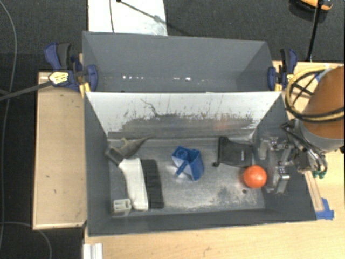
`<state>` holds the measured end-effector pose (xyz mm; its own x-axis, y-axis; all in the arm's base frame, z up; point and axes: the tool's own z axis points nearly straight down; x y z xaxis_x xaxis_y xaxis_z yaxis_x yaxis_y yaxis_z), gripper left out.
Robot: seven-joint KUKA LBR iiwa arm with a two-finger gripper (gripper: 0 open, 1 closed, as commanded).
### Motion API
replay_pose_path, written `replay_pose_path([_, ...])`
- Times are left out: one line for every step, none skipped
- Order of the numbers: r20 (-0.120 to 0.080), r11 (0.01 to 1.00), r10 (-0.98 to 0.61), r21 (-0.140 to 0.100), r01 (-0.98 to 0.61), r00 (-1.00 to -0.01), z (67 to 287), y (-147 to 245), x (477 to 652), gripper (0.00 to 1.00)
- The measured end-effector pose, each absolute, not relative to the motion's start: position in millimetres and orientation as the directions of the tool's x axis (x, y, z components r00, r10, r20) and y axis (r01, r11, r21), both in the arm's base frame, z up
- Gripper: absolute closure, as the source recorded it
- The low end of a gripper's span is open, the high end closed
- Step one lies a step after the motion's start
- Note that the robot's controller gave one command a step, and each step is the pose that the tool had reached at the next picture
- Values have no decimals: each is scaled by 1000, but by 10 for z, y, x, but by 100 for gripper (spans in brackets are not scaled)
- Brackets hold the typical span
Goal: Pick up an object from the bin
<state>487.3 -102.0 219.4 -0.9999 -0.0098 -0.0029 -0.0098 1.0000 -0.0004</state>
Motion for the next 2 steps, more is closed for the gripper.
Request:
replay_pose_path([-3, 1000, -11, 0, -11, -1000, 2194, -1020, 4873, 0])
replay_pose_path([-12, 1000, -4, -2, -4, -1000, 1689, -1058, 5013, 0])
